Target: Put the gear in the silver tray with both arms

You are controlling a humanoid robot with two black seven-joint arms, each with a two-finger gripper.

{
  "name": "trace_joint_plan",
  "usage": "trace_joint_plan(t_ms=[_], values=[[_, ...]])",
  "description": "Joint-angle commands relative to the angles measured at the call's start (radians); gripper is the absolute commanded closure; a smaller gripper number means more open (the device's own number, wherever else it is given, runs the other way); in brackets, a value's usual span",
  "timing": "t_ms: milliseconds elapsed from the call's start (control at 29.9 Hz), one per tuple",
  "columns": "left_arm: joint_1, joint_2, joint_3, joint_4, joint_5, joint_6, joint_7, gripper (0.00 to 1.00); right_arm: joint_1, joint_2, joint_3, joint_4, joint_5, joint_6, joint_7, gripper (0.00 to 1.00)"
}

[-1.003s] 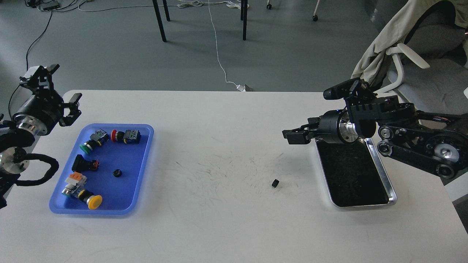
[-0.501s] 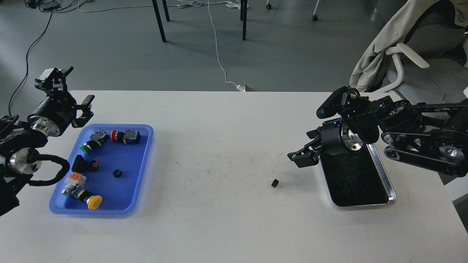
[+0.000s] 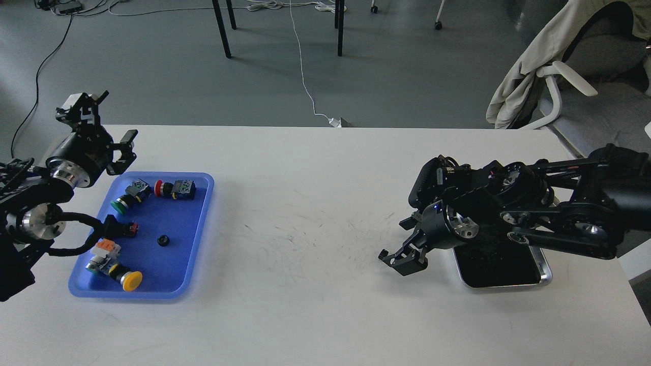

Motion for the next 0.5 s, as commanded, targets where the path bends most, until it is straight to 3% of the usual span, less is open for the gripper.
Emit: trace_joint_plan(t_ms=[0,234,468], values=[[0.001,0.0,0.0,0.0,-0.001,0.0,0.0,0.01,-0.004,0.019,-0.006,-0.013,0.0,0.0,0.0,0.09],[0.003,0.003,-0.001,0.0,-0.001,0.0,-0.002,0.01,-0.018,0.057,-0.007,-0.044,0.0,0.0,0.0,0.18],[0.003,0.006,-0.005,0.0,-0.009,-0.003,-0.003,0.01,-0.044,0.088,-0.007,-0.081,0.0,0.0,0.0,0.18]])
